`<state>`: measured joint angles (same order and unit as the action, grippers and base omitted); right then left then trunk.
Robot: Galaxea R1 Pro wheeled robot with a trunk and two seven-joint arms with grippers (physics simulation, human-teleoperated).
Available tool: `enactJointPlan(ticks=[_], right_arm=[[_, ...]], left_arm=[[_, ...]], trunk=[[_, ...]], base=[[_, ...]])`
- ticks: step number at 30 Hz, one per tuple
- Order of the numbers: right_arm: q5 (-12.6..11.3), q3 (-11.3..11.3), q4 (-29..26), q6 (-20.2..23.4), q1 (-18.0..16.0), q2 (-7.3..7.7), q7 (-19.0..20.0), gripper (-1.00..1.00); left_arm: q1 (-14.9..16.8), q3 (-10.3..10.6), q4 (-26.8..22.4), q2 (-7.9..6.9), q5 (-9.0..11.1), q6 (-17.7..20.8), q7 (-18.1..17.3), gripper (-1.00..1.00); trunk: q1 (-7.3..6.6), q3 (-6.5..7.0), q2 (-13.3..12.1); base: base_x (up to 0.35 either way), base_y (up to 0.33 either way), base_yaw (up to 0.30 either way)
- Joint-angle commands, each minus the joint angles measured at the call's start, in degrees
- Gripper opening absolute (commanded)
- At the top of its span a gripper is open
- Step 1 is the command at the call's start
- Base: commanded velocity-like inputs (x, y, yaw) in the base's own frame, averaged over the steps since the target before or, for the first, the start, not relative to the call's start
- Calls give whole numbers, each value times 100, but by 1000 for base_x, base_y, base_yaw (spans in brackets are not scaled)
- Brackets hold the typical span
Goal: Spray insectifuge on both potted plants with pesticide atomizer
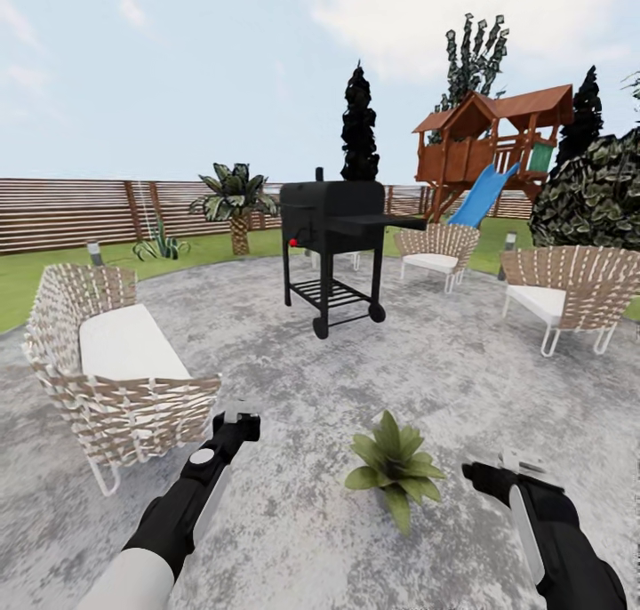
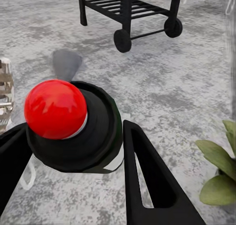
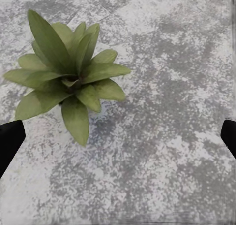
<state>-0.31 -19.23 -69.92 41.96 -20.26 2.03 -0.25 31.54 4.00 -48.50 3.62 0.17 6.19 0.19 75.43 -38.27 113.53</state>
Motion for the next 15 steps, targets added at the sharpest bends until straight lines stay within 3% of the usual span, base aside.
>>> enactJointPlan(ticks=[1,11,14,15], right_arm=[[-4,-2,-9,30,-5,-1,-4,100],[3,-11,-8,24,-5,8,-9,100],[-1,-11,-11,23,-5,8,-10,100],[-12,-11,-12,25,-5,3,-6,100]], left_arm=[[1,4,-11,-2,1,32,3,-100],[-7,17,-3,-2,-20,39,5,-100],[-14,156,-2,-4,-23,42,7,-100],[-15,349,-2,-6,-24,94,5,-100]], trunk=[[-1,-2,3],[-1,41,3],[-1,54,3],[-1,59,3]], base=[[14,268,-231],[13,62,-235],[0,2,-236],[0,1,-236]])
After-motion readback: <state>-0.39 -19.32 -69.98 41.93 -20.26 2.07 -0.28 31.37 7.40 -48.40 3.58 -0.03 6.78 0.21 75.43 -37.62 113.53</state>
